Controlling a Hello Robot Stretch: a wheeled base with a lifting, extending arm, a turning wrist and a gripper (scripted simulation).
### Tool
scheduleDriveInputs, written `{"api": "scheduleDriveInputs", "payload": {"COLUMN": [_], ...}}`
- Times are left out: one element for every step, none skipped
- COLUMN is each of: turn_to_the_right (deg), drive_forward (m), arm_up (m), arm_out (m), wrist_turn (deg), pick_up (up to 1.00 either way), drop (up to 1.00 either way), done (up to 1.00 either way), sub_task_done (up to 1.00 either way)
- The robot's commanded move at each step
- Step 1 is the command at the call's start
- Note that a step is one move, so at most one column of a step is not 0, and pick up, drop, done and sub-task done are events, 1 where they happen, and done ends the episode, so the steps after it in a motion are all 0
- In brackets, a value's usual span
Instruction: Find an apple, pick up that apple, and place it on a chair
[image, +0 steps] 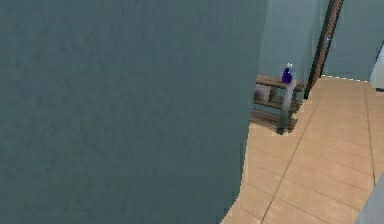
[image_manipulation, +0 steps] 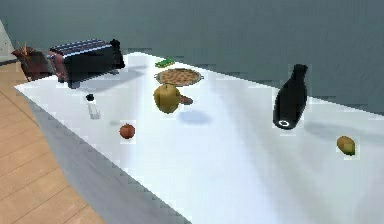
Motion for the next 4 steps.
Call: {"api": "scheduleDriveInputs", "payload": {"turn_to_the_right": [0.0,0.0,0.0,0.0], "drive_forward": [0.0,0.0,0.0,0.0], "arm_up": [0.5,0.38,0.0,0.0], "arm_out": [0.0,0.0,0.46,0.0], "wrist_turn": [0.0,0.0,0.0,45.0], "pick_up": [0.0,0.0,0.0,0.0], "drop": [0.0,0.0,0.0,0.0], "done": [0.0,0.0,0.0,0.0], "sub_task_done": [0.0,0.0,0.0,0.0]}}
